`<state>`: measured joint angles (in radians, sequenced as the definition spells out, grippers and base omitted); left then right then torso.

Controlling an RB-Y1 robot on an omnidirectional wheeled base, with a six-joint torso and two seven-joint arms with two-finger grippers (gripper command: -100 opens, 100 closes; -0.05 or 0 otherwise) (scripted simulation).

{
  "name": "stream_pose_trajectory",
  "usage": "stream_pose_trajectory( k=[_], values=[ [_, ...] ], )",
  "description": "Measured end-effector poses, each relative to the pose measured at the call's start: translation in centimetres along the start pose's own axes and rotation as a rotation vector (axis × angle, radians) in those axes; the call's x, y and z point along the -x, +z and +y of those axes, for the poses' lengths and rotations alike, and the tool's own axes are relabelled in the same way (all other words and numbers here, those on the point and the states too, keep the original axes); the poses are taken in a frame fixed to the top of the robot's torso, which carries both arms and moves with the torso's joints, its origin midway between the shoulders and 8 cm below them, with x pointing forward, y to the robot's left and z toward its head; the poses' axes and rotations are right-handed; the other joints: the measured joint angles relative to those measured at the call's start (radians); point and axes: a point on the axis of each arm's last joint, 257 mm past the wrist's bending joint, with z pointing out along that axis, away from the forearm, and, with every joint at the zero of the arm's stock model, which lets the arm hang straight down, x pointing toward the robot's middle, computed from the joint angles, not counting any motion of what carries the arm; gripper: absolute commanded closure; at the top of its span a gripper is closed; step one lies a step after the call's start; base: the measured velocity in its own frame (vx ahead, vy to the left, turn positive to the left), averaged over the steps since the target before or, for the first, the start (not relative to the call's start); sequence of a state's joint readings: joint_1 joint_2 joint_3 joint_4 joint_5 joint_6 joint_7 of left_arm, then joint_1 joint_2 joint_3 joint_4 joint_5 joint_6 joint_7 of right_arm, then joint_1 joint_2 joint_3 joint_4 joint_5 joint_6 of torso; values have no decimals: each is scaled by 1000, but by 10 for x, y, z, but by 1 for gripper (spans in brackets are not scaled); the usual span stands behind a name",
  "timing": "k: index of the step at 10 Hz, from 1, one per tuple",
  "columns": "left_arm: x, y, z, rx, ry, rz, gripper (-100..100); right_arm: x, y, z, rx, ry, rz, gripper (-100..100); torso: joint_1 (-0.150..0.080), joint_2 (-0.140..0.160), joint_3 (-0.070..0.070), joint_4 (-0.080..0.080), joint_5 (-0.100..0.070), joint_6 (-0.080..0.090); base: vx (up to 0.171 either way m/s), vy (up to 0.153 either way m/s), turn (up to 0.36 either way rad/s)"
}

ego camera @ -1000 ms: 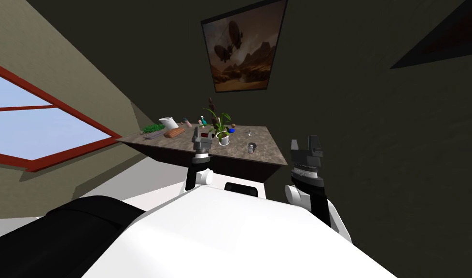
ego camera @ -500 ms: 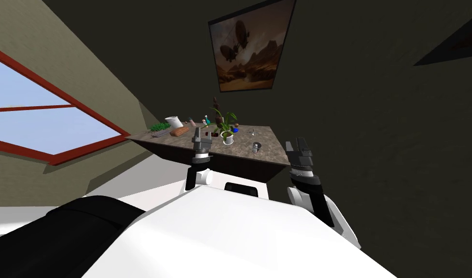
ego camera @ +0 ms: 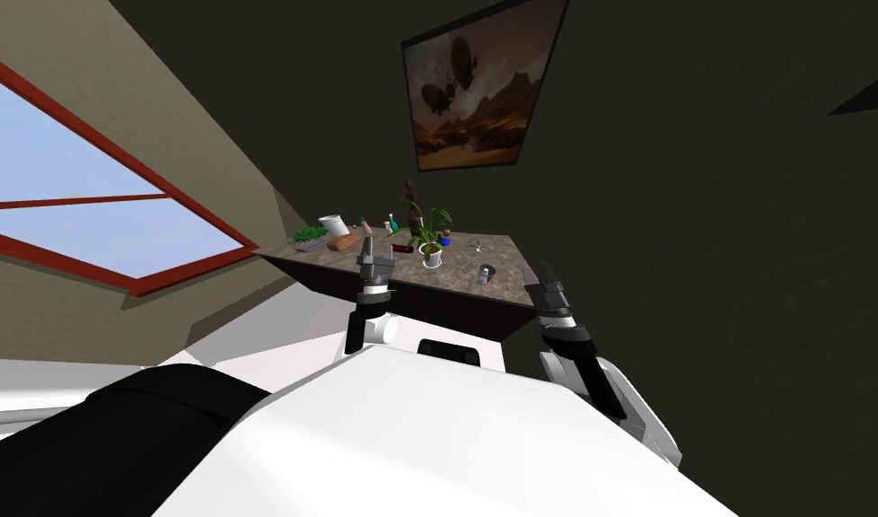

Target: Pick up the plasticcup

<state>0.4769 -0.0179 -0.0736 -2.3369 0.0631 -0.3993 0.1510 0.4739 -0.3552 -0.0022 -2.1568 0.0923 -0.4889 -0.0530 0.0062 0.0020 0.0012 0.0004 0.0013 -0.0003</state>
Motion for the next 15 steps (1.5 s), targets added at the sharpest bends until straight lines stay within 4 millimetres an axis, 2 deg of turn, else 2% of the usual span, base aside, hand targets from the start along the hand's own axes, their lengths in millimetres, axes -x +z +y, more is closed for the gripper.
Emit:
stream_pose_trajectory(
  k=[4, 6, 9, 11, 15],
  values=[
    [0, 0, 0, 0, 0, 0, 0, -20, -14, -29, -61, -66, 129, -100, -1, 0, 0, 0, 0, 0, -25, 91, 69],
    [0, 0, 0, 0, 0, 0, 0, -26, -17, -35, -76, -95, 180, -100, -3, 0, 0, 0, 0, 1, -20, 72, 53],
    [0, 0, 0, 0, 0, 0, 0, -38, -34, -60, -128, -151, 281, -100, 0, 1, 1, 0, 0, 0, -35, 97, 69],
    [0, 0, 0, 0, 0, 0, 0, -40, -39, -68, -144, -184, 332, -100, -3, -1, -1, 0, 0, 1, 1, 65, 52],
    [0, 0, 0, 0, 0, 0, 0, -45, -65, -101, -214, -269, 471, -100, 1, -1, -1, 0, 0, 1, -9, 92, 45]
  ],
)
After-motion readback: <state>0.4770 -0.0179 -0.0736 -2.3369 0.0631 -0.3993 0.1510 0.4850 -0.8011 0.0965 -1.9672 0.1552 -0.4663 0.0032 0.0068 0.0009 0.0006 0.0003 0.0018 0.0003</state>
